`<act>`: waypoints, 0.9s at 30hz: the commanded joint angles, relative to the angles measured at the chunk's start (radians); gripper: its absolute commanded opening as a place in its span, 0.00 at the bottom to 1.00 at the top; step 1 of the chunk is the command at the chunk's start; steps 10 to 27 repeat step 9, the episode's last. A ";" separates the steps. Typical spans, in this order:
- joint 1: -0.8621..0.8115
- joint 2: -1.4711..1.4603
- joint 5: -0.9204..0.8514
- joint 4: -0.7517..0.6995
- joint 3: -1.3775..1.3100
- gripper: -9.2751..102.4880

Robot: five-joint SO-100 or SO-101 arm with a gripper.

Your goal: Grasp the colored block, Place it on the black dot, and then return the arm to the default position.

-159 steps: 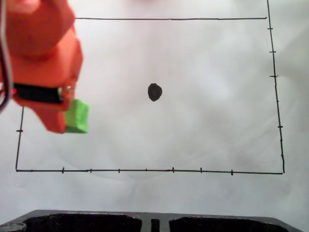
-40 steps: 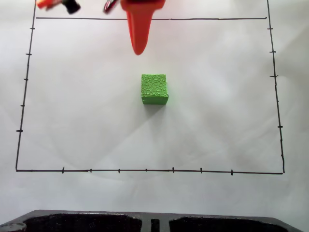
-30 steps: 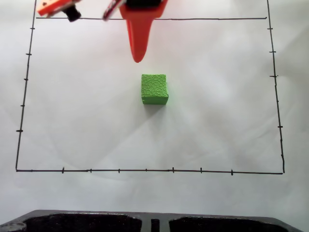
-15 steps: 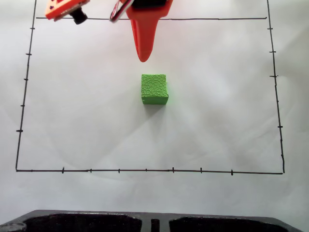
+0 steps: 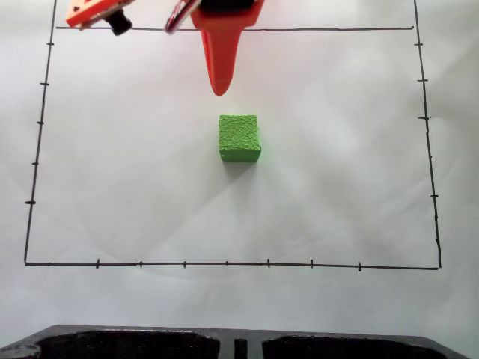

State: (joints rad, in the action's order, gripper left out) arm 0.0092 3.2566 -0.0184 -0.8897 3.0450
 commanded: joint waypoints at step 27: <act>-0.018 0.012 0.018 -0.005 -0.003 0.08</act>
